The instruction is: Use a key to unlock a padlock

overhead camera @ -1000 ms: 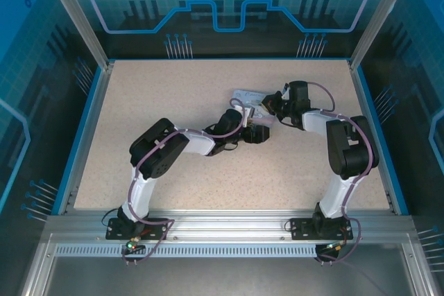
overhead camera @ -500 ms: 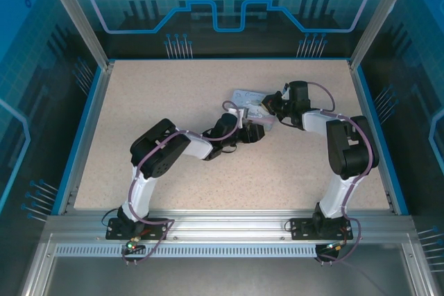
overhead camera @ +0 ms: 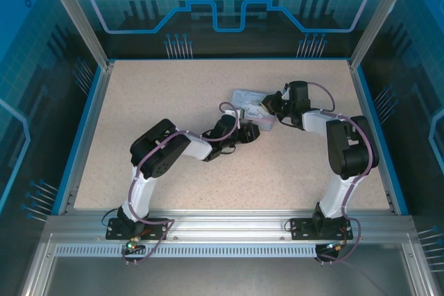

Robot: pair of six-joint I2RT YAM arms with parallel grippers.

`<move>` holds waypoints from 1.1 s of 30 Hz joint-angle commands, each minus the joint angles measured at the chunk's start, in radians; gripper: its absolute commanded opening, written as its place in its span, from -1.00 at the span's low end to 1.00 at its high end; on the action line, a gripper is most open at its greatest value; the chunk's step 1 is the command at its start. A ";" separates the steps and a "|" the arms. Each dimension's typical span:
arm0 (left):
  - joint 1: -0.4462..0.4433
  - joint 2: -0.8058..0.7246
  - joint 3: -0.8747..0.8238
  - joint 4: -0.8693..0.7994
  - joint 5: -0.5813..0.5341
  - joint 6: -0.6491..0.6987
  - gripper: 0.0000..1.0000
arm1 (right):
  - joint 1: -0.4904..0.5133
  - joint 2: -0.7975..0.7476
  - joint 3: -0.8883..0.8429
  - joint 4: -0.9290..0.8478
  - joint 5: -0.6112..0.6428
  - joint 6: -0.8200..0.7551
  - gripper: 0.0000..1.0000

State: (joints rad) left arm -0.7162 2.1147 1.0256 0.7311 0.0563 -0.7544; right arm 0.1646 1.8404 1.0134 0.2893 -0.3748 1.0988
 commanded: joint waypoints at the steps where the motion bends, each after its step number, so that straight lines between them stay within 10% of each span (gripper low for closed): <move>1: 0.002 -0.001 0.010 -0.075 -0.021 0.008 -0.09 | 0.020 0.033 -0.022 -0.085 0.008 0.006 -1.00; 33: 0.002 -0.021 0.080 -0.292 -0.091 0.033 -0.91 | 0.016 0.012 -0.017 -0.085 -0.006 0.007 -1.00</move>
State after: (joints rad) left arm -0.7189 2.1124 1.0988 0.5453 -0.0044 -0.7242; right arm 0.1646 1.8404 1.0134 0.2890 -0.3752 1.0992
